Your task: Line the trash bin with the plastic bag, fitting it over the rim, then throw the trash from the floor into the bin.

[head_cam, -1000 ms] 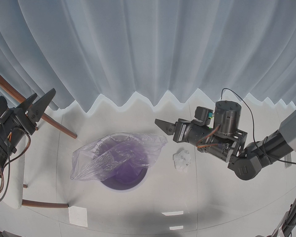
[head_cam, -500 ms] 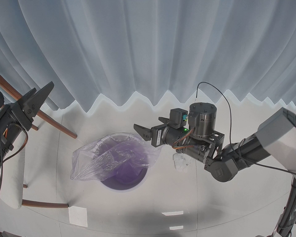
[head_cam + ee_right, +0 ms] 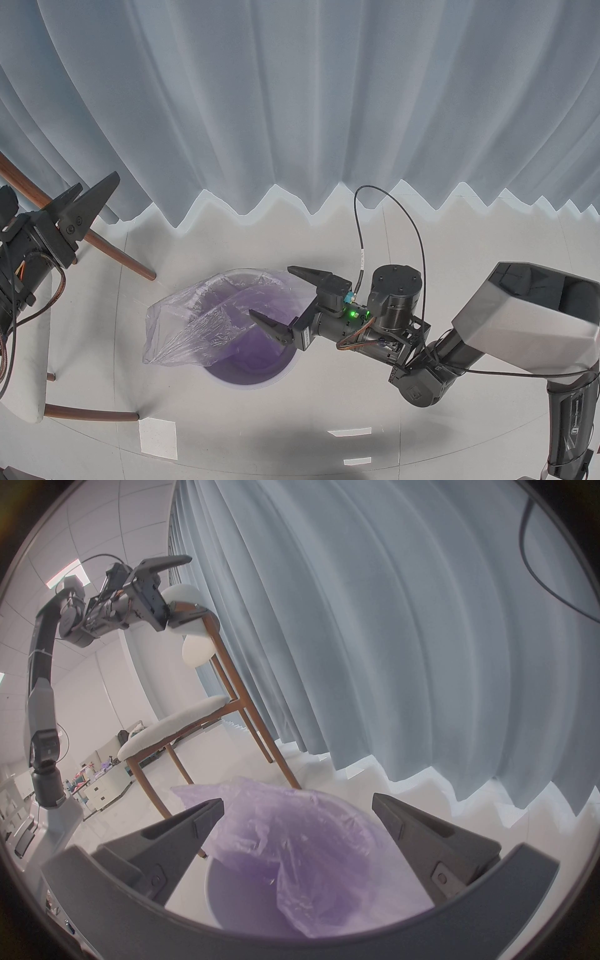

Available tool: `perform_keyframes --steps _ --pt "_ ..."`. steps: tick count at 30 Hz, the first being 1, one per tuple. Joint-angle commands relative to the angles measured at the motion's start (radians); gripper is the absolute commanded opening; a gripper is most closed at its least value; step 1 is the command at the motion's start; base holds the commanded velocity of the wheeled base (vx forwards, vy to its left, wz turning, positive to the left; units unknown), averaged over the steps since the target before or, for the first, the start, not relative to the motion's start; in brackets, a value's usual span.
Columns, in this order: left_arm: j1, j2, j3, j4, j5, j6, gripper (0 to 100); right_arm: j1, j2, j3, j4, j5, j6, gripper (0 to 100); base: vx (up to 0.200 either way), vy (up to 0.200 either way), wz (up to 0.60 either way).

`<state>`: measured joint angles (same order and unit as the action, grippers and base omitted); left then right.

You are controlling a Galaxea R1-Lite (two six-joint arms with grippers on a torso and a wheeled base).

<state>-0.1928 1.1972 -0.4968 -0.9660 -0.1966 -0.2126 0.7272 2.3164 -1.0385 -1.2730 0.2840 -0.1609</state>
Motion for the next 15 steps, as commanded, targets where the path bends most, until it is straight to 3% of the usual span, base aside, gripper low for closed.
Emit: perform_keyframes --steps 1,15 --pt "-0.001 0.019 0.003 0.000 0.000 0.001 100 0.004 0.054 0.003 -0.005 0.001 0.000 100 0.000 0.000 0.00" --pt "-0.007 0.019 0.020 0.000 0.000 0.007 100 0.021 0.129 -0.094 -0.005 0.017 0.000 100 0.000 0.000 0.00"
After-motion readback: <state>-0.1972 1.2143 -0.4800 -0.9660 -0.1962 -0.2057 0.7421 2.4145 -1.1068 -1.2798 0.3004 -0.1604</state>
